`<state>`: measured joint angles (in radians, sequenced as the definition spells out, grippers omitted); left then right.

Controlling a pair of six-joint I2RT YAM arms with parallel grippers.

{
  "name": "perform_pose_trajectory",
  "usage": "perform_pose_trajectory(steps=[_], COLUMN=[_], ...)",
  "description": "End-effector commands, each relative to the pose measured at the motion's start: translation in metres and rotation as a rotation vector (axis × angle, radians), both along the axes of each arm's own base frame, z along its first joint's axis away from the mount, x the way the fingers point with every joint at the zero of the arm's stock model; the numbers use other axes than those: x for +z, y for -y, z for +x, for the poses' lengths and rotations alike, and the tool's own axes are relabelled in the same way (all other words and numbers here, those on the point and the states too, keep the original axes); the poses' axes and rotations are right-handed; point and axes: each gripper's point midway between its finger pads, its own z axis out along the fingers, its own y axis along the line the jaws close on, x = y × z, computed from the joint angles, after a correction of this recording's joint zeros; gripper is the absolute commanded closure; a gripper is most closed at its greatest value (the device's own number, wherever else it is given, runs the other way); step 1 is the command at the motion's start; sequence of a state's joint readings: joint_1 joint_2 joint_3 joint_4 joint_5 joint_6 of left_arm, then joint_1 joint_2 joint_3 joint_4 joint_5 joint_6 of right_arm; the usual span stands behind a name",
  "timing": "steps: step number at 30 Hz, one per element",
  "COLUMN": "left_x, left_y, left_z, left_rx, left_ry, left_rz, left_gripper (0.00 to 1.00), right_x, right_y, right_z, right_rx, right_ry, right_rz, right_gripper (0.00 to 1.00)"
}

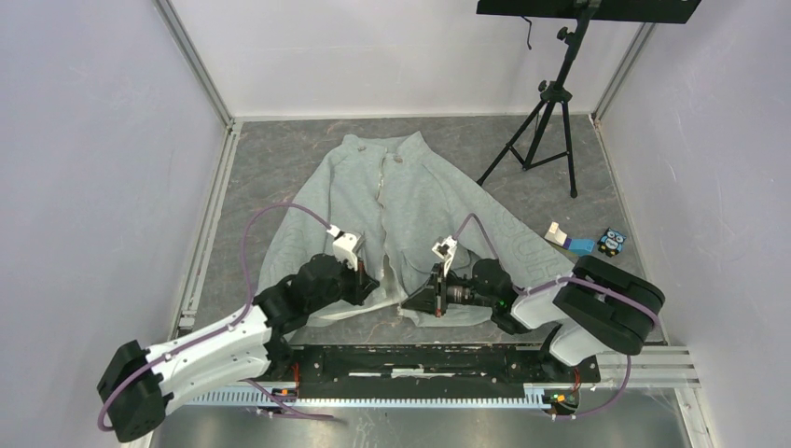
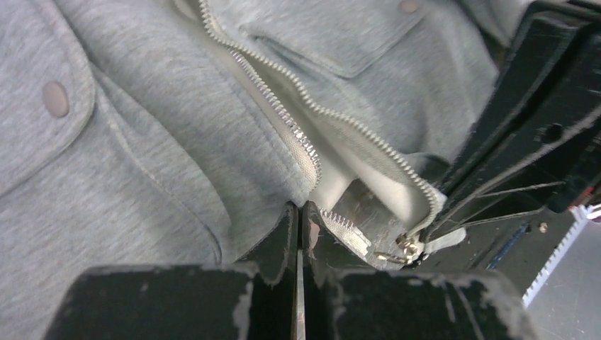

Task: Zip up the jacket

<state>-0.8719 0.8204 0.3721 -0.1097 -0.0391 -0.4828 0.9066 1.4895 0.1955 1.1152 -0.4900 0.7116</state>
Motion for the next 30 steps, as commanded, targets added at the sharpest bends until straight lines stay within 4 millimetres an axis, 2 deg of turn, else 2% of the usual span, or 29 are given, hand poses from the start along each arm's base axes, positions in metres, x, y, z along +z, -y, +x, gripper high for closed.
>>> perform_pose_trajectory(steps=[1,5,9,17,19,23,27,30], left_x=[0.047,0.059,0.062,0.052,0.05,0.028,-0.003,-0.014], left_y=[0.02,0.019,0.02,0.019,0.018,0.015,0.012,0.014], left_z=[0.002,-0.002,-0.009,-0.011,-0.01,-0.01,-0.025,-0.035], left_rx=[-0.116,-0.158,-0.202,-0.209,-0.188,-0.123,-0.082,-0.066], left_ry=[0.232,0.319,0.351,0.326,0.286,0.116,-0.118,-0.249], left_rz=[-0.189,-0.225,-0.236,-0.219,-0.202,-0.139,-0.055,-0.03], left_gripper=[0.98,0.98,0.98,0.98,0.98,0.9,0.78,0.67], right_x=[0.039,0.056,0.067,0.064,0.059,0.039,0.025,0.02], right_y=[-0.02,-0.023,-0.021,-0.02,-0.019,-0.011,-0.004,0.001], right_z=[-0.008,-0.016,-0.017,-0.005,0.0,0.006,0.007,0.008], right_rx=[0.108,0.156,0.184,0.147,0.127,0.079,0.057,0.047], right_ry=[-0.002,-0.085,-0.175,-0.262,-0.266,-0.25,-0.253,-0.257], right_rz=[0.145,0.233,0.297,0.312,0.292,0.227,0.191,0.183], right_gripper=[1.0,1.0,1.0,1.0,1.0,1.0,1.0,1.0])
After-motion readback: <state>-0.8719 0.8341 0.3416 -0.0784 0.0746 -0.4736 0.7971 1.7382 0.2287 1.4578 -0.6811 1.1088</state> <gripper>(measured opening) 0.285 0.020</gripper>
